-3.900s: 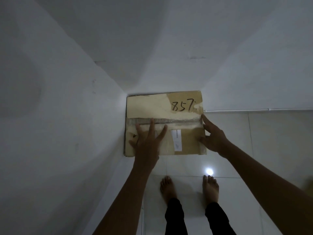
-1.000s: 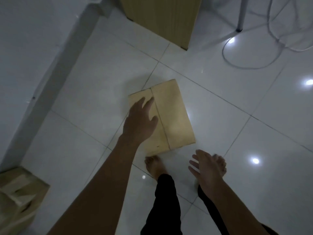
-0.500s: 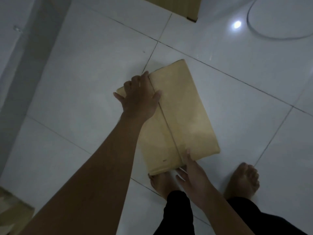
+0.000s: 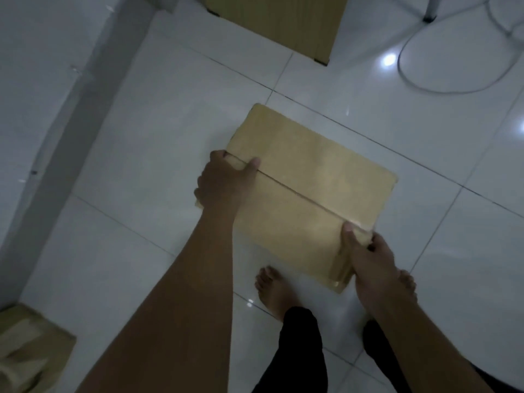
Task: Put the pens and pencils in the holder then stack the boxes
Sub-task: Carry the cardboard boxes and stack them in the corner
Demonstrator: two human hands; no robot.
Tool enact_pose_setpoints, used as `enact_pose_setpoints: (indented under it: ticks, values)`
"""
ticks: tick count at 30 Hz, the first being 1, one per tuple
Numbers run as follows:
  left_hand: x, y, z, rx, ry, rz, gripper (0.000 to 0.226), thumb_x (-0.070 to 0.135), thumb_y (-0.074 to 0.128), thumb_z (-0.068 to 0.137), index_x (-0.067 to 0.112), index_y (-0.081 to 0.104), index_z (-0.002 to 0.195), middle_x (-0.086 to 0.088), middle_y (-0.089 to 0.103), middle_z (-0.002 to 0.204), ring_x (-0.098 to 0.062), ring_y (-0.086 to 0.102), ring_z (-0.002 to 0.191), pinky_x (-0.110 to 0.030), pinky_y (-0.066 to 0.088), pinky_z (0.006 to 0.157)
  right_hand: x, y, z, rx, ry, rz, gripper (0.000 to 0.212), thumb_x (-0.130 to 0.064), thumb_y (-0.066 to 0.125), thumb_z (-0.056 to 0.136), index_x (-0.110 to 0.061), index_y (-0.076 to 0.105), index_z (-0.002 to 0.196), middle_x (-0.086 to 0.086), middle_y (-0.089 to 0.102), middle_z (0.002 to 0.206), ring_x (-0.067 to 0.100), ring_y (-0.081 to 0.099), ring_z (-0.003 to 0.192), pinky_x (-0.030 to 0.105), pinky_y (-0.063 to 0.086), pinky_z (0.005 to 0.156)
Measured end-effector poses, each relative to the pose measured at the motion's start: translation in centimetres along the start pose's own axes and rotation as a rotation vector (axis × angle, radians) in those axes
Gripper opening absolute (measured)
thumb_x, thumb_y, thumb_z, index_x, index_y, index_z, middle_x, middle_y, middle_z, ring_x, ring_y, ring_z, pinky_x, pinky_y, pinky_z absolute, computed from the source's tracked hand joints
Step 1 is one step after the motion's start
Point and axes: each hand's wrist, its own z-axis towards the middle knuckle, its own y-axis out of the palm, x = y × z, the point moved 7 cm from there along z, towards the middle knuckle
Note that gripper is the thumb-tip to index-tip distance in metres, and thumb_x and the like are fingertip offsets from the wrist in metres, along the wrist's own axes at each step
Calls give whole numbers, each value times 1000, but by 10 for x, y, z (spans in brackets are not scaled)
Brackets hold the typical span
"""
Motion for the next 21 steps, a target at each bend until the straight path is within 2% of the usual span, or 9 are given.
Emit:
enact_pose_setpoints:
  ticks: [3,9,12,14,18,21]
  values:
    - [-10,-39,-38,22,-46,-100,77,67,65,77,22,49,138,-4,59,134,-31,56,122,-46,47,100,-29,-20,-29,61,-94,-52,49,-44,67,85,-16,61,125,1,64,114,24,60,104,39,51,90]
    - [-38,-158,-146,127,-258,-401,61,62,69,77,31,56,128,4,63,125,-26,57,117,-51,45,102,-117,-42,-156,37,-333,-275,51,-50,71,78,-22,65,120,-2,67,104,22,64,93,42,56,87]
    - [-40,-216,-197,183,-283,-363,62,62,64,81,30,52,133,2,61,129,-27,56,118,-50,44,102,-148,-45,-216,22,-423,-390,63,-56,71,73,-29,59,128,-5,66,106,19,64,93,45,56,87]
    - [-40,-258,-230,218,-244,-360,65,61,62,83,28,49,137,0,60,130,-28,56,118,-49,45,99,-165,-49,-260,2,-476,-405,72,-60,72,69,-35,52,134,-8,64,111,19,63,99,48,55,90]
    - [-51,-323,-284,233,-185,-363,69,61,61,83,24,46,140,-3,58,128,-28,56,115,-47,48,95,-191,-48,-337,-111,-554,-481,57,-54,71,75,-41,54,128,-10,63,113,19,62,103,48,54,91]
    - [-61,-359,-330,227,-229,-356,69,59,56,86,22,42,143,-9,56,129,-34,53,117,-47,45,94,-206,-46,-391,-173,-581,-511,60,-46,71,80,-36,50,135,-9,59,117,19,58,107,43,51,94]
